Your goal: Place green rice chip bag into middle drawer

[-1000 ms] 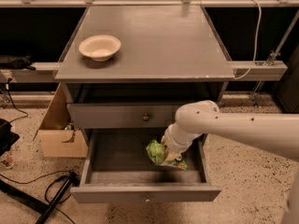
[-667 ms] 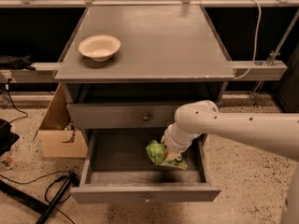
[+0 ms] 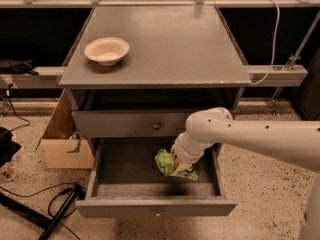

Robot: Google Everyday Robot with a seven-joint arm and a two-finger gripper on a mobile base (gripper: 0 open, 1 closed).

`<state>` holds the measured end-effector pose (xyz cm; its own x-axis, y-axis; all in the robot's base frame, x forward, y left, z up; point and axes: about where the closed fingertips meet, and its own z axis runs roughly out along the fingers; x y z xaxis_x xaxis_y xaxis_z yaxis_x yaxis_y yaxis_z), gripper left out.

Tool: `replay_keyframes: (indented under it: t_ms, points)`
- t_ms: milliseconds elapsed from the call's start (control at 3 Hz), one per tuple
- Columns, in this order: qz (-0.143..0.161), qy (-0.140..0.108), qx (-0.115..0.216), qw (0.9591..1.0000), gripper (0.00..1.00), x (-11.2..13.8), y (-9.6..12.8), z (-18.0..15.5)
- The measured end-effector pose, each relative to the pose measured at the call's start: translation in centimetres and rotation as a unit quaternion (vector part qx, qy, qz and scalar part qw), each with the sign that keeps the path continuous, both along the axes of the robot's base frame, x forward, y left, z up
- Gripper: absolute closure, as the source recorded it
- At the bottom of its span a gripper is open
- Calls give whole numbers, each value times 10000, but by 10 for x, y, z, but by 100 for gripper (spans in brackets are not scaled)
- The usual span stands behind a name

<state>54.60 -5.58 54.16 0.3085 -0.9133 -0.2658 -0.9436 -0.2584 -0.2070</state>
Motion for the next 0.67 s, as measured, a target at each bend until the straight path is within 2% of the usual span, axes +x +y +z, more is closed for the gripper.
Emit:
replay_keyframes:
  t_ms: [333, 667]
  points:
    - [0, 0, 0, 10000, 14, 0, 0, 0]
    - [0, 0, 0, 10000, 0, 0, 0, 0]
